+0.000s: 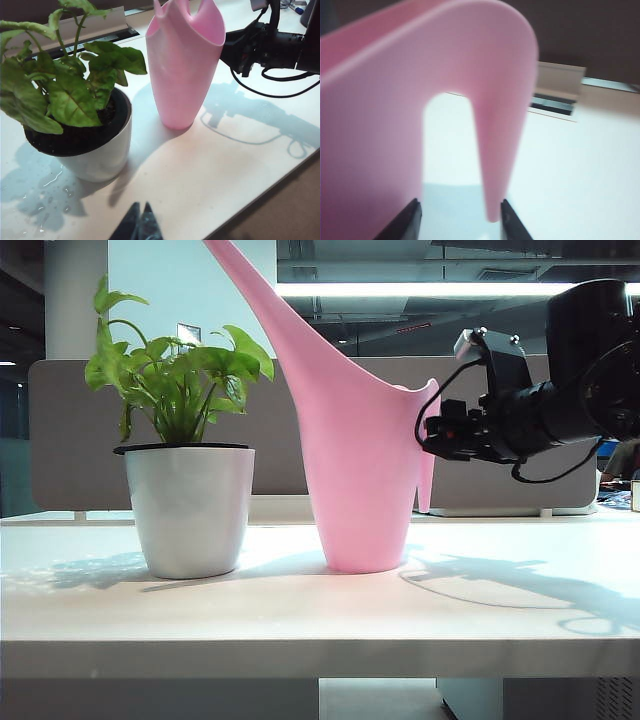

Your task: Pick up the watering can from the table, water the potted plant, and put the can back.

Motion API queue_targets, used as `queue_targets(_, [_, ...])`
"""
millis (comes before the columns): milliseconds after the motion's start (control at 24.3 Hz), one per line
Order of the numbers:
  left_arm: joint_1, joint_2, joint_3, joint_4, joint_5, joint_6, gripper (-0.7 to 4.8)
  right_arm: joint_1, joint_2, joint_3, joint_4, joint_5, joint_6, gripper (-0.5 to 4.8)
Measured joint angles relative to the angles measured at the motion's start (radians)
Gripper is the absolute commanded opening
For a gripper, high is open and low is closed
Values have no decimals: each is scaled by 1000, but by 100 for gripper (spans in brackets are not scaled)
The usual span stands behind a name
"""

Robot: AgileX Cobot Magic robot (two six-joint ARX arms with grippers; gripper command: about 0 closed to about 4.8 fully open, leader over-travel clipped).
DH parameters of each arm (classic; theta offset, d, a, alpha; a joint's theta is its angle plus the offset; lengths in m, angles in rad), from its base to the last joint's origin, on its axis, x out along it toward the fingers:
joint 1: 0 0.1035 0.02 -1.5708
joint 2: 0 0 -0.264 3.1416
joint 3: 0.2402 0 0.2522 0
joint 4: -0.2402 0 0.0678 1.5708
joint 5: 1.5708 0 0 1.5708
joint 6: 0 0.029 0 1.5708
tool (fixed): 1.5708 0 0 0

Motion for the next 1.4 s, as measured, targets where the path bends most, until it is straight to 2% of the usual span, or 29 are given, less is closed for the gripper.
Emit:
queue_targets(124, [0,-1,0,0,0,0,3,-36,0,2,8,2,-43,211])
queue_targets(289, [0,-1,0,0,0,0,3,-91,3,11,6,-78,-55,211])
queue_targets(371, [0,-1,0,0,0,0,3,-124,4,16,8,-146,-58,211])
queue_targets(453, [0,-1,0,0,0,0,3,-188,15,35,6,-299,-58,211])
queue_targets(660, [0,-1,0,0,0,0,3,-244,29,89,-16,-432,-57,212])
queue_targets(701, [0,0,0,0,0,0,3,-262,35,119,-33,-490,-57,212])
queue_targets(824, [0,0,0,0,0,0,3,-270,73,211,-99,-580,-57,212])
queue_targets(1113, [0,-1,0,0,0,0,3,-271,155,304,-148,-657,-55,212])
queue_targets(1402, [0,0,0,0,0,0,3,-267,211,327,-150,-687,-54,214])
